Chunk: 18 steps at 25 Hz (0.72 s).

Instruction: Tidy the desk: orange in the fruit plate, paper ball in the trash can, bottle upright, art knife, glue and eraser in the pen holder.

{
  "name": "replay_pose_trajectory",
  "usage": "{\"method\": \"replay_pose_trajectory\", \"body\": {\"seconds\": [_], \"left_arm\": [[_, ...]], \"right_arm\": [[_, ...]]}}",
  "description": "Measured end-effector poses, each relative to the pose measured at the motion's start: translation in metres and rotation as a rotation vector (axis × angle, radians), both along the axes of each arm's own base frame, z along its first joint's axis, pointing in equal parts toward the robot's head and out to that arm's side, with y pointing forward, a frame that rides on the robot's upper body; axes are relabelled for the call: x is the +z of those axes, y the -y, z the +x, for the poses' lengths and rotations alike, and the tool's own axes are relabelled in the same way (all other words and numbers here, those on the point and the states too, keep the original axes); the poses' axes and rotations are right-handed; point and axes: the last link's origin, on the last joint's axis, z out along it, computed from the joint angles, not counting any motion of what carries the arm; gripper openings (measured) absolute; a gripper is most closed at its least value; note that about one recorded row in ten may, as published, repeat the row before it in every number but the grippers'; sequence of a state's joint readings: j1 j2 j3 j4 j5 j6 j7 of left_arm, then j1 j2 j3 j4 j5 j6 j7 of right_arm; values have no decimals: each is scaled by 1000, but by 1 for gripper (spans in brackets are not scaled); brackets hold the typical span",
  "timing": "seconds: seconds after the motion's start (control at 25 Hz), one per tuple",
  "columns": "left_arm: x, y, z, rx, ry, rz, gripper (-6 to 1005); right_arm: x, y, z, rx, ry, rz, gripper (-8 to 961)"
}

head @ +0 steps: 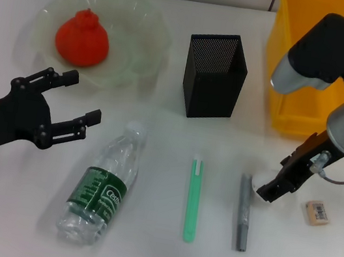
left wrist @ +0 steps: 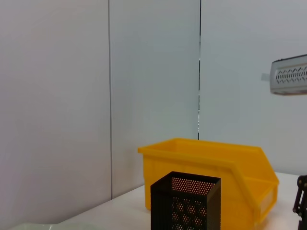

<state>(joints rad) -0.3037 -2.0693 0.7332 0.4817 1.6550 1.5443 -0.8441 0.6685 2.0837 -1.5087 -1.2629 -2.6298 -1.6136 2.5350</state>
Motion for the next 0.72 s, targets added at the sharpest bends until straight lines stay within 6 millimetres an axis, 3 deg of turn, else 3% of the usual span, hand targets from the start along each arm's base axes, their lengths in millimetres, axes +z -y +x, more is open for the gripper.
{"method": "replay_pose_trajectory", "body": {"seconds": [0.12,0.44,0.6,0.72], "left_arm": [[0,1,-1,2,1,1,831],[2,1,-3,12,3,14,830],[3,1,-3,15,2,17,829],[3,1,-4,15,2,17,828]], "right_arm": [[-6,-3,2,-13,7,-13,809],[-14,-8,6,-27,17,-27,541],[1,-5,-10,1,-3,-14,491],[26,-5,-27,41,-51,46,490]]}}
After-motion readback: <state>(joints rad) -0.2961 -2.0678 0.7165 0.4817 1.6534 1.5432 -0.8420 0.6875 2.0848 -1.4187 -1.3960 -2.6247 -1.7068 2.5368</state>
